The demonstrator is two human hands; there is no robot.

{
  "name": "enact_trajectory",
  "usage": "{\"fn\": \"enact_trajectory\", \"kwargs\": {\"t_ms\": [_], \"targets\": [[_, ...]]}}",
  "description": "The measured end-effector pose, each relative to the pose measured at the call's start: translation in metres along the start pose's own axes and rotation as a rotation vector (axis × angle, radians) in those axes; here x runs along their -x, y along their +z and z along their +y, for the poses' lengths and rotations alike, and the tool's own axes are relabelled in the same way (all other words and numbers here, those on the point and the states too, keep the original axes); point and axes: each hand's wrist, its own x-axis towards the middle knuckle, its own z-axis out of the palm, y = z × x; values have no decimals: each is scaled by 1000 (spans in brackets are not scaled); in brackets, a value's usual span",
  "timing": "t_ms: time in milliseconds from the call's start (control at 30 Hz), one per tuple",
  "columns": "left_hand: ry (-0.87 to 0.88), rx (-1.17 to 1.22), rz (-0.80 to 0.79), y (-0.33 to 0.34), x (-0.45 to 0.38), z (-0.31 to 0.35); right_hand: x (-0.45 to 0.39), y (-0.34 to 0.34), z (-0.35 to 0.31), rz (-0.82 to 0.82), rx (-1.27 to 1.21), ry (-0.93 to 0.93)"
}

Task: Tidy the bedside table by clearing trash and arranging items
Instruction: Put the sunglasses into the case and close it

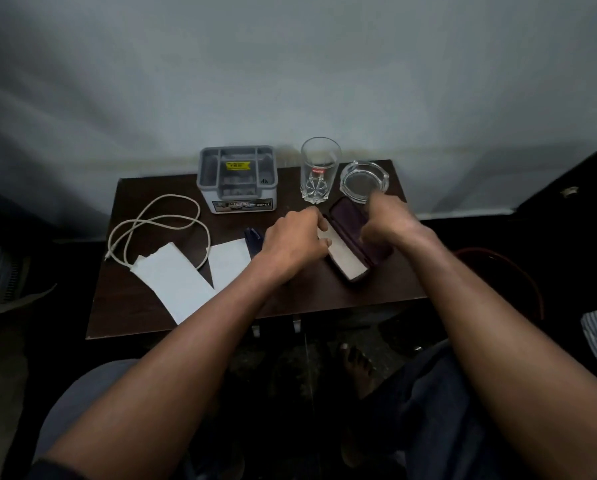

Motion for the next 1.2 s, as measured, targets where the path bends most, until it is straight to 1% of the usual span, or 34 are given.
{"fn": "enact_trajectory", "kwargs": {"t_ms": [133,367,467,600,667,733,833,933,1000,1067,1133,1200], "targets": [[-44,-30,-48,2,-3,2,-2,2,-4,19,-19,-69],[-94,-48,-85,-9,0,-1,-2,6,-3,-96,-196,-118],[-108,-89,-48,-35,-1,-15,-2,6,-8,-137,-258,-176],[-107,-53,35,-55,0,-38,1,9,-17,-149,-250,-215],[-87,-53,34,-54,3,-43,3,13,-26,-171,-218,-234],[-45,-82,-10,-52,3,-52,5,17,-35,-179,-145,-272],[30,-177,-129,-58,1,-75,4,24,-44,-103,-48,-329],[77,-277,-178,-57,0,-93,4,29,-47,-32,-23,-353],[86,-273,-178,-53,0,-98,5,31,-49,-19,-26,-368],[86,-269,-141,-49,0,-99,5,29,-50,14,-44,-372],[92,-281,-88,-47,1,-101,7,24,-53,88,-49,-370],[105,-294,-68,-47,2,-101,9,21,-57,177,-24,-388]]}}
